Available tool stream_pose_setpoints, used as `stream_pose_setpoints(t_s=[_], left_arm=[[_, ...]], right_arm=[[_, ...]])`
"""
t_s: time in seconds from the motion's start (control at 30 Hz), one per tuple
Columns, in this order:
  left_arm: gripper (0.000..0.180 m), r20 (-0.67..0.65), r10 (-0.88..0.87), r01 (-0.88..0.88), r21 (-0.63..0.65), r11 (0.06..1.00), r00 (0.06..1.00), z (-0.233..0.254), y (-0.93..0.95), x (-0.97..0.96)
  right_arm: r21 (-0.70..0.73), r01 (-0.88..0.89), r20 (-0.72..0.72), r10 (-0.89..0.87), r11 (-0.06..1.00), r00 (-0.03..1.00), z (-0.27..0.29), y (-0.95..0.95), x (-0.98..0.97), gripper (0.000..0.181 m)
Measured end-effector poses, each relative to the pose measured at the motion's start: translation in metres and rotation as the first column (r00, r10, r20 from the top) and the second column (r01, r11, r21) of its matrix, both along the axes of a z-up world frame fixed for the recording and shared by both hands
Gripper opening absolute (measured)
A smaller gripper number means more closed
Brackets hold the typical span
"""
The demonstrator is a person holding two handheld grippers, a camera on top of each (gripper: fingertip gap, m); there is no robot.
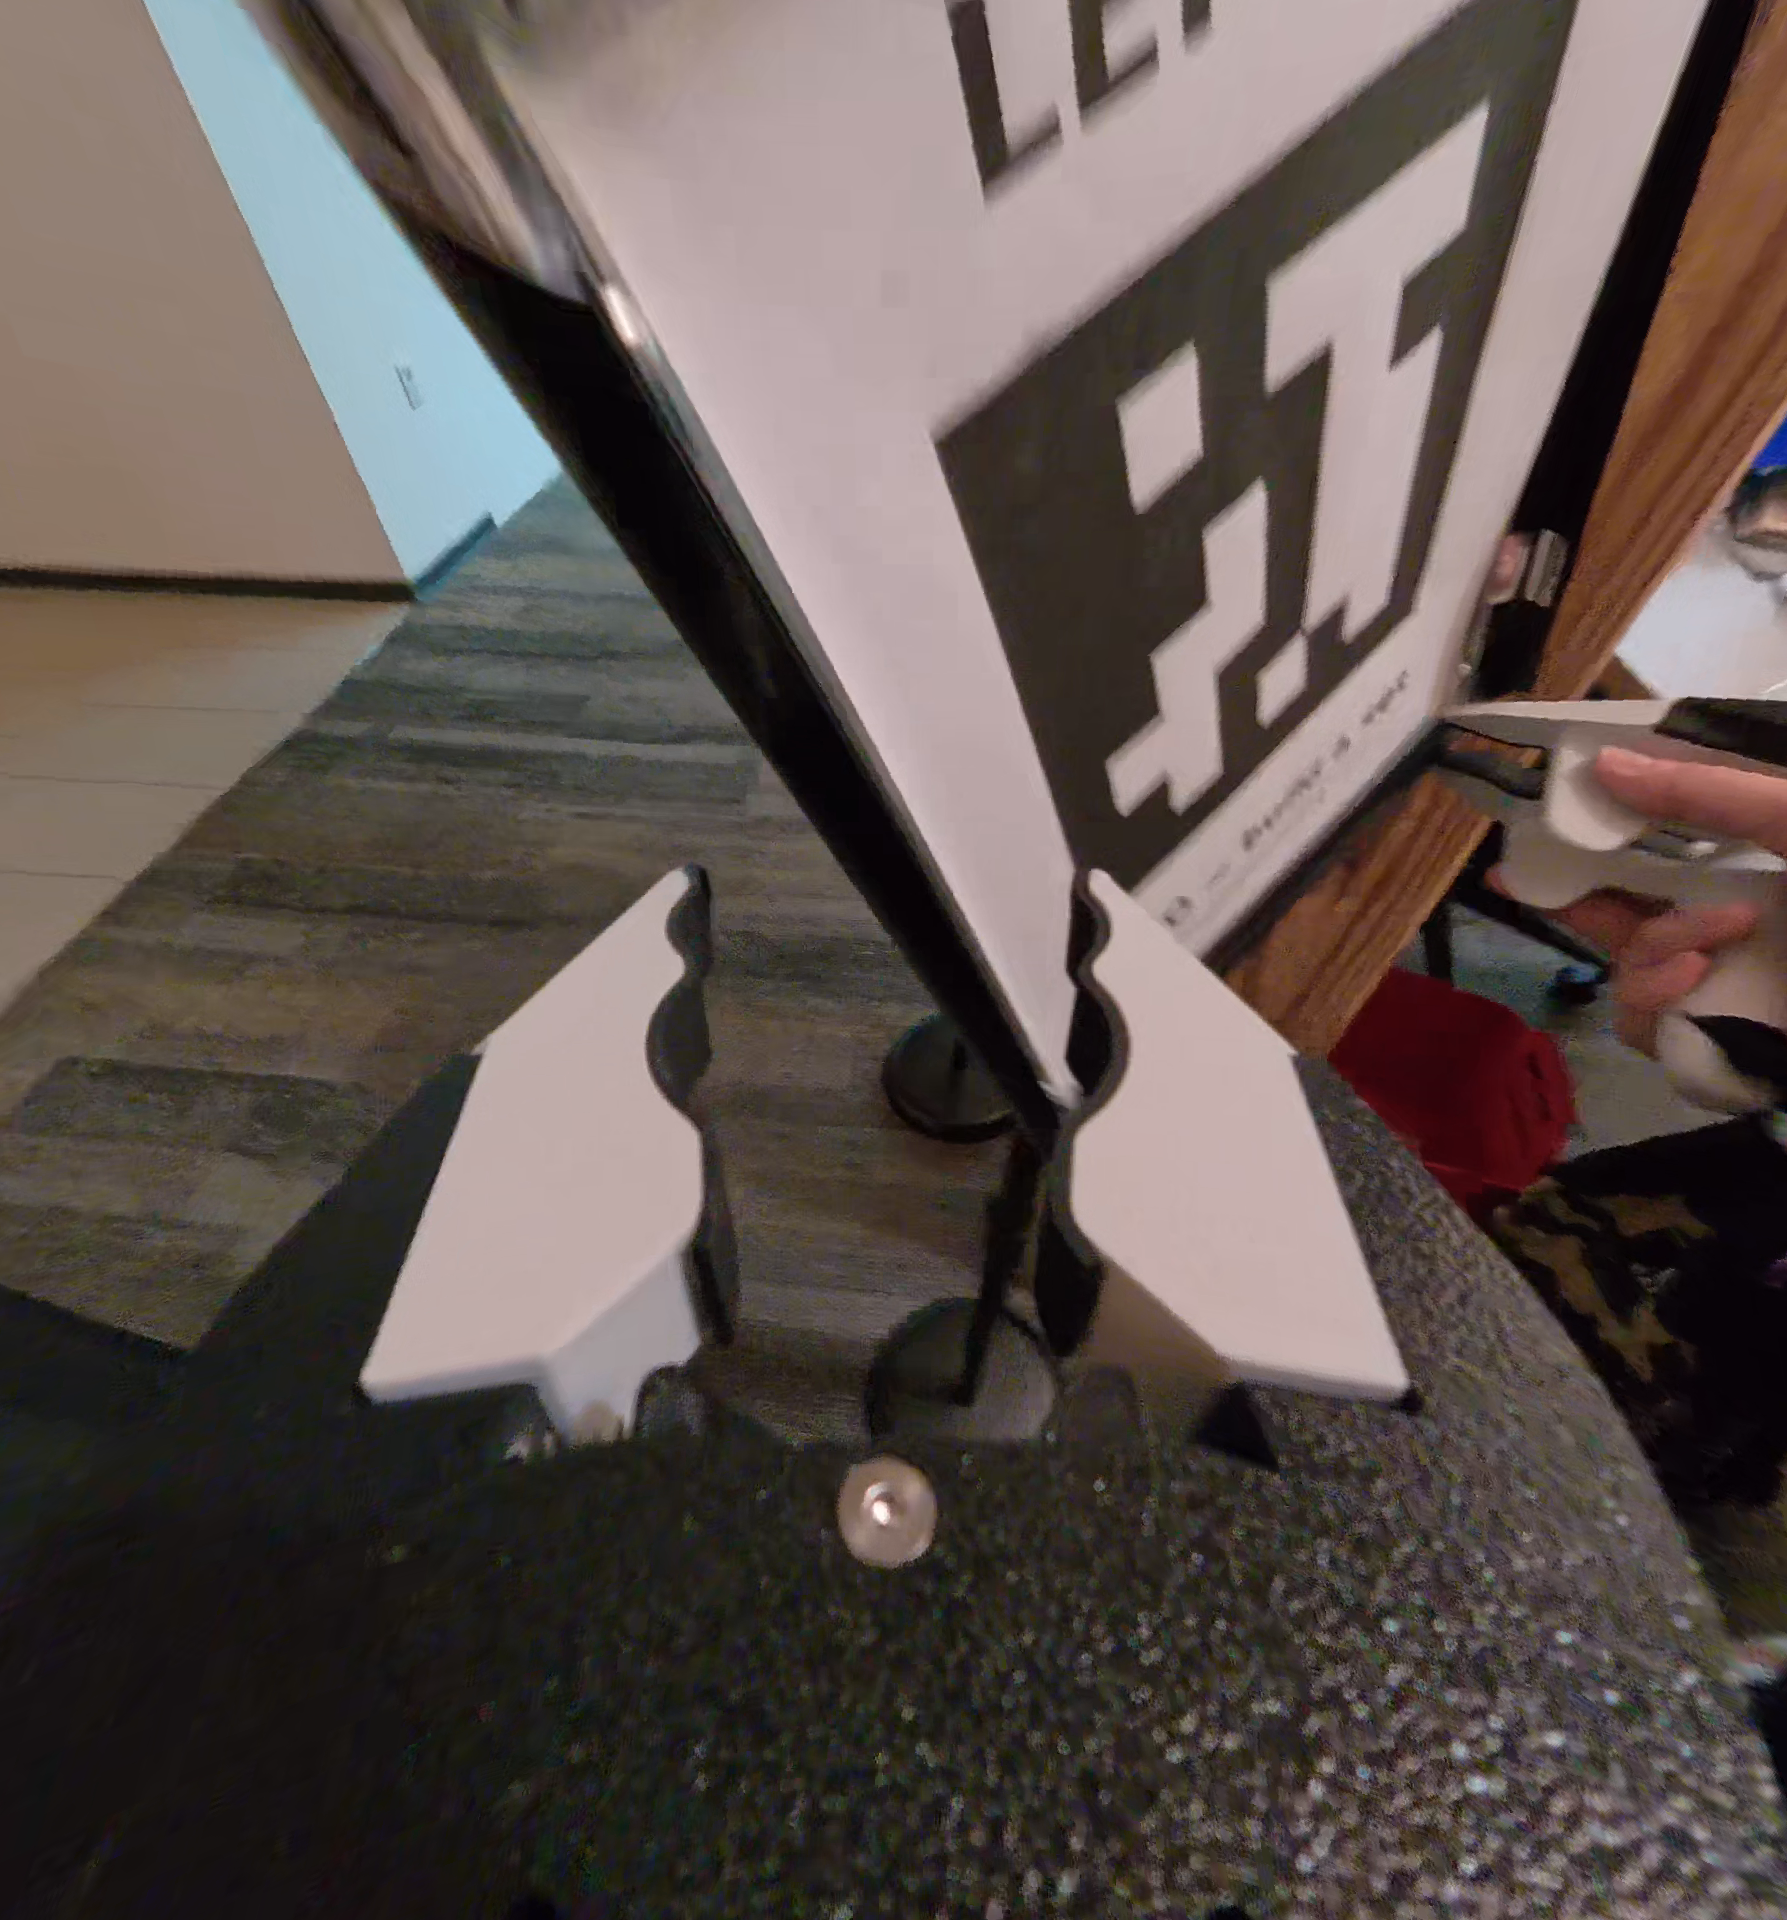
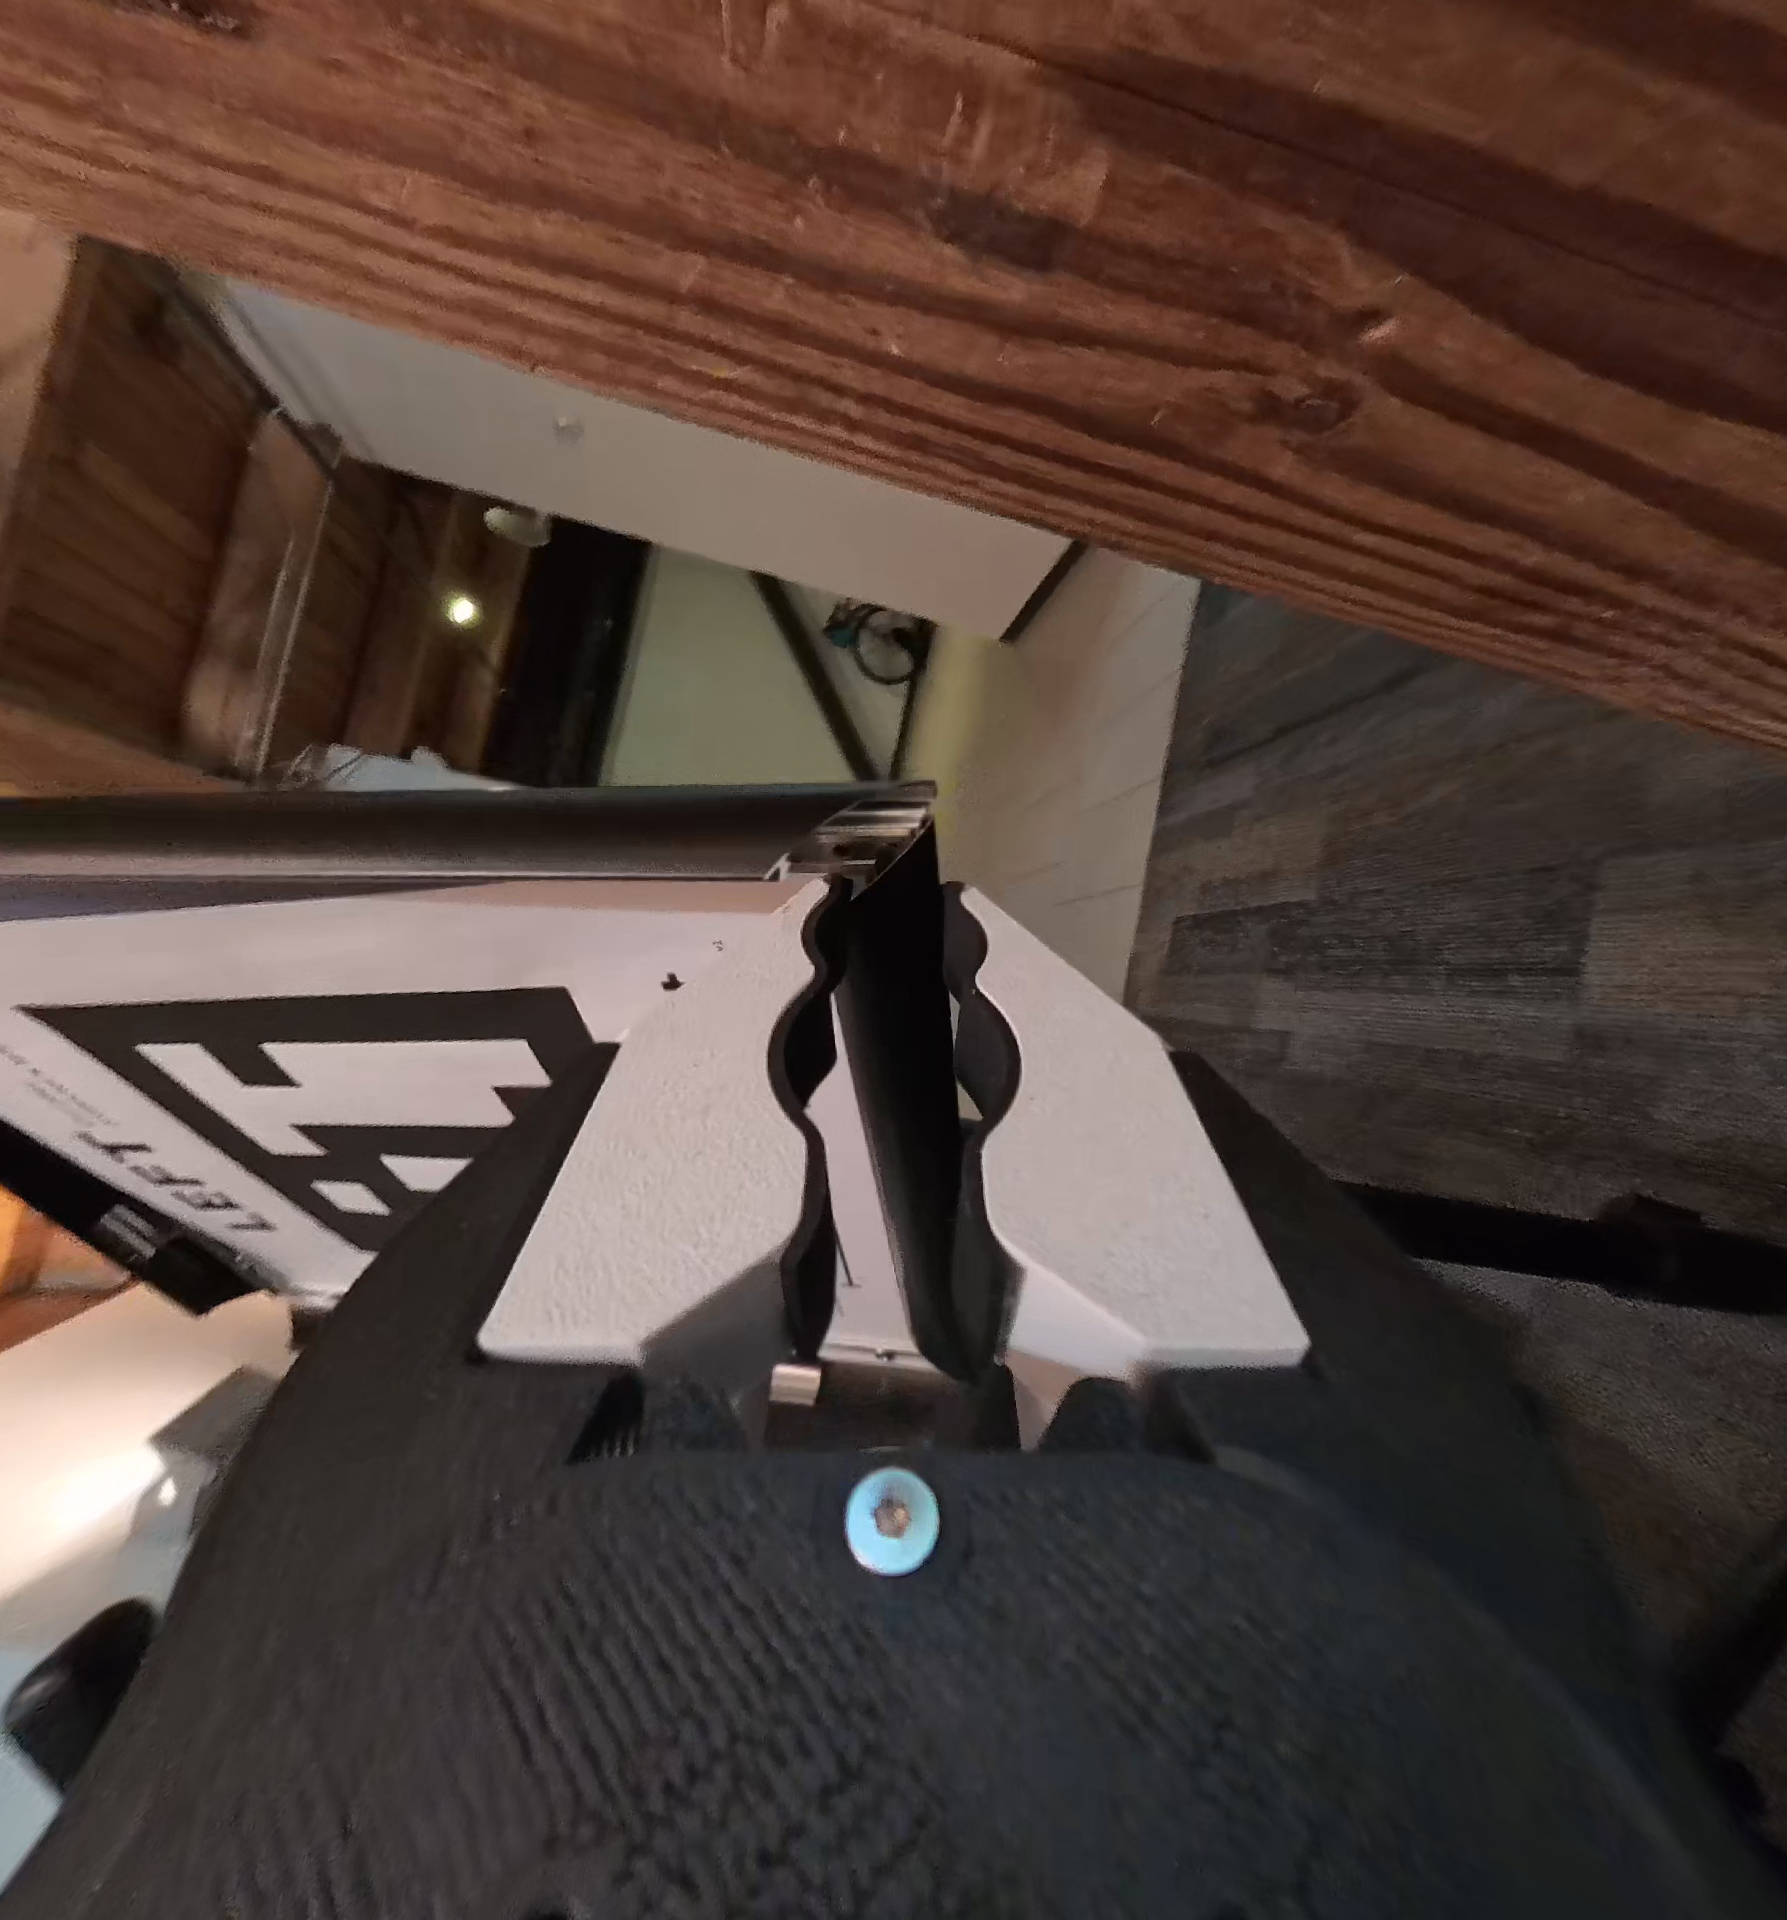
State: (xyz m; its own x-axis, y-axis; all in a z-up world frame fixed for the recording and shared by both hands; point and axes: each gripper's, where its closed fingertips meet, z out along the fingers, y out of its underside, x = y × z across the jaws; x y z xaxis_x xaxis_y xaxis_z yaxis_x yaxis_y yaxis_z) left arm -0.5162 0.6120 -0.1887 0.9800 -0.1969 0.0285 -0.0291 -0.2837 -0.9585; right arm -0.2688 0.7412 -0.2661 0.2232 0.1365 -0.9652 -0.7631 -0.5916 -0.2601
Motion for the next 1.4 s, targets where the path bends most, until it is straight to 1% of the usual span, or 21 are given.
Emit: stream_pose_setpoints(t_s=[0.03,0.07,0.1,0.13,0.2,0.23,0.27,0.33,0.43,0.47,0.57,0.63,0.67,0.77,0.93,1.03,1.13,1.2,1.27,1.4], left_arm=[[0.065,0.058,-0.004,0.006,-0.035,0.999,0.998,-0.016,-0.008,0.009],[0.061,0.103,-0.011,0.019,-0.073,0.997,0.995,-0.033,-0.016,0.019],[0.058,0.11,-0.036,0.047,-0.096,0.994,0.993,-0.046,-0.025,0.03],[0.054,0.077,-0.086,0.093,-0.099,0.991,0.993,-0.057,-0.032,0.043],[0.038,-0.032,-0.206,0.202,-0.107,0.974,0.978,-0.077,-0.042,0.072],[0.035,-0.049,-0.254,0.246,-0.136,0.96,0.966,-0.087,-0.043,0.086],[0.035,-0.038,-0.273,0.264,-0.167,0.95,0.961,-0.096,-0.04,0.097],[0.038,-0.024,-0.204,0.195,-0.19,0.962,0.979,-0.108,-0.023,0.101],[0.038,-0.13,0.004,-0.026,-0.172,0.985,0.992,-0.127,0.005,0.078],[0.036,-0.143,0.027,-0.052,-0.173,0.983,0.989,-0.132,0.01,0.077],[0.035,-0.125,0.041,-0.06,-0.149,0.987,0.991,-0.136,0.018,0.089],[0.034,-0.184,0.097,-0.125,-0.143,0.982,0.978,-0.141,0.022,0.086],[0.034,-0.202,0.126,-0.158,-0.148,0.976,0.971,-0.145,0.024,0.084],[0.03,-0.196,0.177,-0.215,-0.192,0.958,0.964,-0.16,0.028,0.082],[0.025,-0.19,0.243,-0.276,-0.172,0.946,0.951,-0.163,0.037,0.076],[0.015,-0.194,0.275,-0.307,-0.161,0.938,0.942,-0.159,0.037,0.071],[0.02,-0.247,0.297,-0.333,-0.119,0.935,0.922,-0.149,0.039,0.068],[0.023,-0.261,0.268,-0.315,-0.159,0.936,0.927,-0.156,0.04,0.07],[0.023,-0.23,0.231,-0.281,-0.218,0.935,0.945,-0.164,0.042,0.075],[0.025,-0.205,0.186,-0.233,-0.239,0.943,0.961,-0.166,0.044,0.077]], right_arm=[[0.02,-0.015,-0.006,0.015,1.0,1.0,0.0,0.0,0.0,0.015],[0.034,-0.023,-0.021,0.024,0.999,0.999,0.0,0.0,0.0,0.015],[0.048,-0.033,-0.038,0.035,0.998,0.999,0.0,0.0,0.0,0.014],[0.06,-0.044,-0.045,0.047,0.997,0.998,-0.001,0.0,0.001,0.014],[0.068,-0.059,-0.045,0.062,0.996,0.997,-0.002,0.0,0.001,0.014],[0.069,-0.066,-0.041,0.069,0.995,0.997,-0.002,0.0,0.001,0.014],[0.069,-0.074,-0.04,0.077,0.995,0.996,-0.002,0.0,0.0,0.014],[0.061,-0.081,-0.049,0.084,0.995,0.995,-0.002,0.0,-0.001,0.014],[0.041,-0.086,-0.066,0.089,0.995,0.994,-0.003,0.003,-0.001,0.014],[0.035,-0.092,-0.064,0.094,0.995,0.994,-0.003,0.003,-0.001,0.014],[0.025,-0.119,-0.062,0.12,0.993,0.991,-0.003,0.004,-0.001,0.013],[0.015,-0.13,-0.069,0.13,0.991,0.989,-0.004,0.004,-0.001,0.013],[0.008,-0.135,-0.077,0.136,0.991,0.988,-0.004,0.004,-0.001,0.013],[0.003,-0.161,-0.069,0.161,0.987,0.985,-0.004,0.005,-0.001,0.013],[-0.008,-0.219,-0.052,0.218,0.976,0.974,-0.004,0.006,-0.002,0.013],[-0.005,-0.248,-0.046,0.247,0.969,0.968,-0.004,0.008,-0.003,0.013],[0.01,-0.272,-0.033,0.272,0.962,0.962,-0.004,0.007,-0.004,0.013],[0.008,-0.282,-0.035,0.282,0.96,0.959,-0.004,0.007,-0.004,0.013],[0.009,-0.29,-0.028,0.29,0.957,0.957,-0.003,0.008,-0.003,0.013],[0.017,-0.304,-0.023,0.305,0.952,0.952,-0.003,0.008,-0.003,0.013]])
